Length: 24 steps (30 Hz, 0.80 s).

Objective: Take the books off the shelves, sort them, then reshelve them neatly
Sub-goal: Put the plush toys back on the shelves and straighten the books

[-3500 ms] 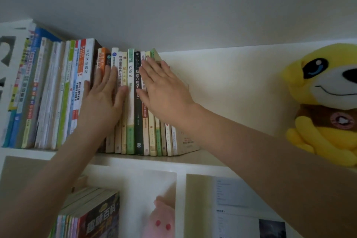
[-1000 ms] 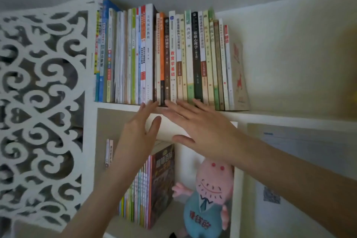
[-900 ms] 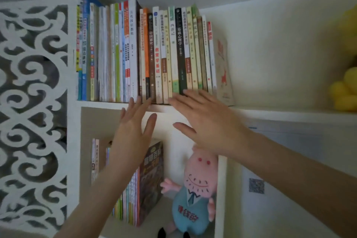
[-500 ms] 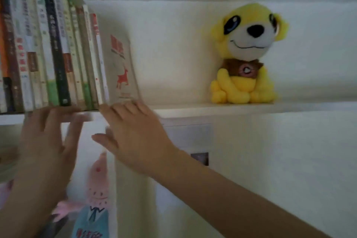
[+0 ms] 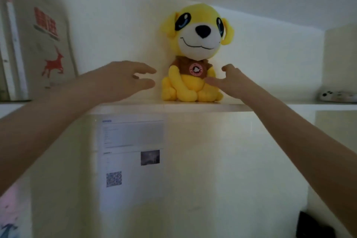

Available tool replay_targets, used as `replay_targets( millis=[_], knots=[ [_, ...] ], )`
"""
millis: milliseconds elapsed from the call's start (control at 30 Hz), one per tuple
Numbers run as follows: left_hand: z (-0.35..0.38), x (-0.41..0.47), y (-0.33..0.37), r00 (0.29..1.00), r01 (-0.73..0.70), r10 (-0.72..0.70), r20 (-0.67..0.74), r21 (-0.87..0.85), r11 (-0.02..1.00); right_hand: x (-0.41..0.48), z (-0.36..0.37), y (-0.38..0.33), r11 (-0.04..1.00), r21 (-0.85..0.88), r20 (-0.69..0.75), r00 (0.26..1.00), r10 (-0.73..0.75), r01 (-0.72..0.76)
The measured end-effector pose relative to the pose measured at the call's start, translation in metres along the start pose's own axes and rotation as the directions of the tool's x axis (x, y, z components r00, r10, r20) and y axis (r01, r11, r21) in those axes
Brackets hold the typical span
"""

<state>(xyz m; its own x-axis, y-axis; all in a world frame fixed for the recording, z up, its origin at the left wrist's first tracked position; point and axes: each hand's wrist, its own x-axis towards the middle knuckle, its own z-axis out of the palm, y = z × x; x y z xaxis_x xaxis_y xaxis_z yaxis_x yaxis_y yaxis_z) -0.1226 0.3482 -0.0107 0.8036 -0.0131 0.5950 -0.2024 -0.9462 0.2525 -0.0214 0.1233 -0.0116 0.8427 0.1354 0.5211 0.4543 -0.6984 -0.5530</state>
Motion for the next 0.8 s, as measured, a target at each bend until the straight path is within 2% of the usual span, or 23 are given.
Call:
replay_targets(
  millis=[33, 100, 200, 333, 500, 600, 667, 800],
  knots=[
    [0.003, 0.013, 0.011, 0.995, -0.015, 0.01, 0.103, 0.048, 0.999, 0.004, -0.001, 0.005, 0.998, 0.023, 0.074, 0.996, 0.054, -0.056],
    [0.01, 0.033, 0.022, 0.976, -0.008, -0.002, 0.22, 0.046, 0.999, 0.007, 0.0, 0.01, 0.995, 0.023, 0.161, 0.982, 0.096, -0.101],
    [0.02, 0.049, 0.021, 0.935, 0.03, -0.058, 0.35, 0.084, 0.996, 0.008, 0.005, 0.012, 0.999, 0.016, 0.109, 0.993, 0.04, -0.042],
    [0.025, 0.05, 0.011, 0.953, 0.053, -0.07, 0.296, 0.064, 0.997, 0.007, 0.01, 0.018, 0.999, 0.039, 0.06, 0.998, -0.032, 0.03],
    [0.025, 0.039, -0.004, 0.975, 0.054, -0.051, 0.217, -0.004, 0.999, 0.01, 0.015, 0.018, 0.999, 0.017, 0.063, 0.997, -0.05, 0.049],
    [0.024, 0.032, 0.0, 0.998, 0.069, -0.069, 0.007, -0.028, 0.997, 0.008, 0.011, 0.021, 0.997, 0.002, 0.005, 0.997, -0.083, 0.083],
    [0.026, 0.024, 0.009, 0.991, -0.006, -0.01, -0.134, -0.124, 0.992, 0.003, 0.005, 0.025, 0.988, 0.043, -0.064, 0.987, -0.148, 0.151],
    [0.028, -0.029, 0.031, 0.96, -0.165, 0.113, -0.256, -0.19, 0.968, -0.034, 0.008, 0.032, 0.927, 0.158, -0.158, 0.935, -0.316, 0.34]
  ],
)
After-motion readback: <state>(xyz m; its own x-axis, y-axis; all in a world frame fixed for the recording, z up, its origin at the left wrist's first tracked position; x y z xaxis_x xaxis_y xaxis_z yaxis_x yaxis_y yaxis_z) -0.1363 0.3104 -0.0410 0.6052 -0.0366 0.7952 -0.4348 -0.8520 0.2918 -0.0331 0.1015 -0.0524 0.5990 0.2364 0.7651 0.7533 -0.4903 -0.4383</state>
